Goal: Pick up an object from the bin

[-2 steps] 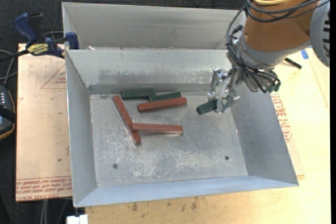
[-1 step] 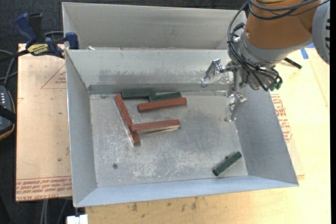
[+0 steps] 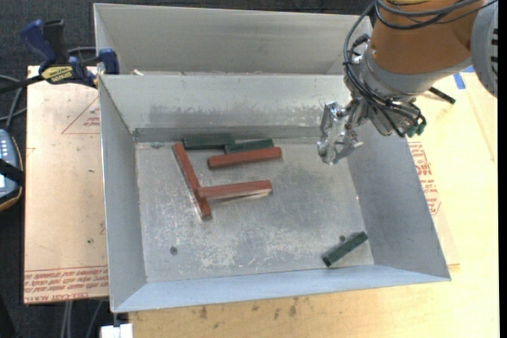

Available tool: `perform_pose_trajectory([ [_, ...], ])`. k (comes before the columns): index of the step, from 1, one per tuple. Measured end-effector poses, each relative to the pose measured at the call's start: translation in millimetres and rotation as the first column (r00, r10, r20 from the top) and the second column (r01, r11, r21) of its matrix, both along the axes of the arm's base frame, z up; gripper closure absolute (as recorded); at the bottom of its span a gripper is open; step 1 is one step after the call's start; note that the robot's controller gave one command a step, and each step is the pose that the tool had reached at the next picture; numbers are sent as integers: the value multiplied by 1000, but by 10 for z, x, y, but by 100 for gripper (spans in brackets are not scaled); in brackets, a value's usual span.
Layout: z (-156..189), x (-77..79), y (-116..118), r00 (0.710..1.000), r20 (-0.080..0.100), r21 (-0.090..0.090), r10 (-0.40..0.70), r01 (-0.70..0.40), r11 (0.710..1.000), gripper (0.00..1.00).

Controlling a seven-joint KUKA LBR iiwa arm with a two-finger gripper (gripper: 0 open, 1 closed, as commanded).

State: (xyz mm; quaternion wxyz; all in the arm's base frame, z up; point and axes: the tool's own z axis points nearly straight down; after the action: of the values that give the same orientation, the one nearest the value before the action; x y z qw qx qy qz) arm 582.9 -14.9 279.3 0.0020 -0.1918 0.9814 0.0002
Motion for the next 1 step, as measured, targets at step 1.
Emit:
perform_pose_trajectory([
  [1, -1, 0, 0, 1000, 0, 0, 0, 0, 1000, 100],
])
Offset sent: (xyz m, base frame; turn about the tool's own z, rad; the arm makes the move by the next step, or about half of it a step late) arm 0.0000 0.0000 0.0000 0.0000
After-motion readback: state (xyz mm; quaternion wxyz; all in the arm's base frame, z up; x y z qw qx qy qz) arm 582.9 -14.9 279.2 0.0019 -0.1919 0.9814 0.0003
